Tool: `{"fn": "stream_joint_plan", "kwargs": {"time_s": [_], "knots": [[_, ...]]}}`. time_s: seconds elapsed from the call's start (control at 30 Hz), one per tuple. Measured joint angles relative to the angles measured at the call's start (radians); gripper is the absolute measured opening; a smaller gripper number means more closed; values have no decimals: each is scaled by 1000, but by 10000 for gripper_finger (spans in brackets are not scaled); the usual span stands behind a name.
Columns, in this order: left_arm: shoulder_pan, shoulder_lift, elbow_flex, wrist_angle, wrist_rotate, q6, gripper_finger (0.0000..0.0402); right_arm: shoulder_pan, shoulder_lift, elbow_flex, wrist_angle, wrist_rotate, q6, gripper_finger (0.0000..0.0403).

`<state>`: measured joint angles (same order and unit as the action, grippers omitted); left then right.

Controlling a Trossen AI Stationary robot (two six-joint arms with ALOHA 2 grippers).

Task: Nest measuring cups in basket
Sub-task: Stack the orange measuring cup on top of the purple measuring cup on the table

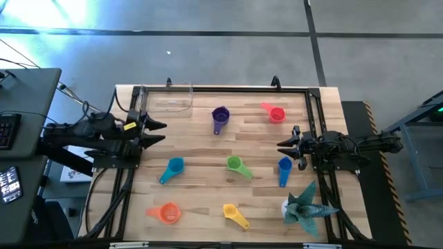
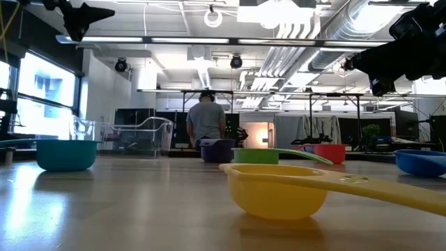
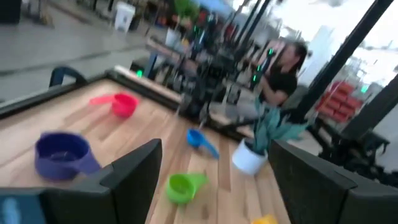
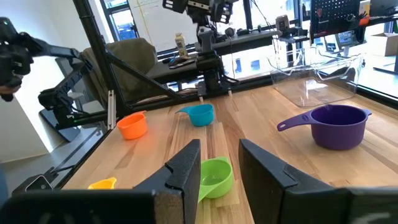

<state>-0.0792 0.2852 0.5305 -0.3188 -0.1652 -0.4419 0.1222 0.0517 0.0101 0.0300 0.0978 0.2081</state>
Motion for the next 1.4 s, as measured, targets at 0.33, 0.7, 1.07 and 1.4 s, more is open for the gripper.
{"fn": "stream_joint_plan", "kwargs": {"time_s": [0.33, 0.7, 1.07, 1.4], "knots": [[0, 163, 283, -216, 97, 17, 286, 0, 0, 0, 0, 0, 0, 101], [-7, 329, 514, -444, 247, 7, 286, 0, 0, 0, 0, 0, 0, 101], [-163, 473, 573, -616, 287, -54, 286, 0, 0, 0, 0, 0, 0, 101], [-363, 637, 573, -763, 121, -46, 286, 0, 0, 0, 0, 0, 0, 101]]}}
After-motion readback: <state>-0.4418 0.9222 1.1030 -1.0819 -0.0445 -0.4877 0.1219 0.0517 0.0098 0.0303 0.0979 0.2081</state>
